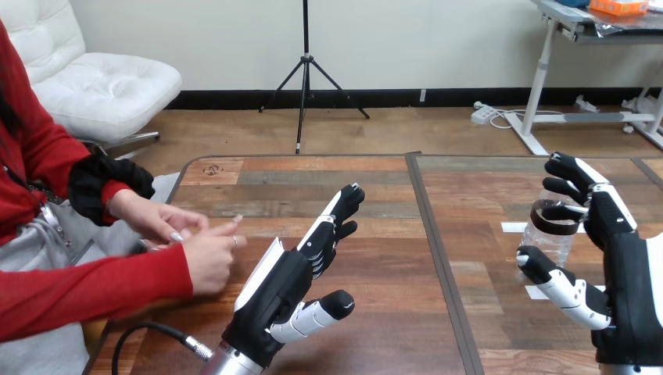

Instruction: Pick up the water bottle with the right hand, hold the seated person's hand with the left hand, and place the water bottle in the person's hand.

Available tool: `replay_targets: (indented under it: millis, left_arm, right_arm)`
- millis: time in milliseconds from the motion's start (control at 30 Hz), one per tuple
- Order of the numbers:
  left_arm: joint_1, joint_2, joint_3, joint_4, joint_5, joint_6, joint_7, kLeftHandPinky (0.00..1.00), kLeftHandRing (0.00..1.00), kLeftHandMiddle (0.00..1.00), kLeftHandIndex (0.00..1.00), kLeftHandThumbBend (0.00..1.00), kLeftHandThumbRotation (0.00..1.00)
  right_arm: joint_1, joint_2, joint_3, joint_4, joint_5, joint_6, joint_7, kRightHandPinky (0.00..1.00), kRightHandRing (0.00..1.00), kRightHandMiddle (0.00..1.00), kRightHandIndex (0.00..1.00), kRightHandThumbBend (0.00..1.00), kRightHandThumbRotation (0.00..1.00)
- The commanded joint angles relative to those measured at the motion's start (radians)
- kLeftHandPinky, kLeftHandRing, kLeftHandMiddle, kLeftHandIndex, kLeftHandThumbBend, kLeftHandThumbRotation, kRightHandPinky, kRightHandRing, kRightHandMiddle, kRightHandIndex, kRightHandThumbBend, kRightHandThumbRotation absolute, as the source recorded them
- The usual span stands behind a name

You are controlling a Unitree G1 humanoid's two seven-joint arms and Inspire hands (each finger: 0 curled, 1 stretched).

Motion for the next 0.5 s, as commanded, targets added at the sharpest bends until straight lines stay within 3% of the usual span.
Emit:
replay_targets:
  millis: [0,133,467]
  left_arm:
    - [-0.053,-0.008,0.021,-0.033,-0.014,-0.002,0.017,0.95,1.00,1.00,1.00,1.00,0.86]
    - [-0.051,-0.010,0.022,-0.034,-0.008,-0.002,0.031,0.94,1.00,1.00,1.00,1.00,0.87]
    - [-0.048,-0.018,0.025,-0.037,-0.032,0.007,0.003,0.94,1.00,1.00,1.00,1.00,0.86]
  right_arm:
    - [-0.032,0.020,0.030,-0.051,0.022,-0.022,0.016,0.64,0.78,0.81,0.82,1.00,0.75]
    - [-0.025,0.029,0.044,-0.058,0.023,-0.017,0.024,0.64,0.78,0.81,0.81,1.00,0.76]
    - [-0.006,0.056,0.081,-0.077,0.005,0.006,0.043,0.63,0.78,0.81,0.81,1.00,0.75]
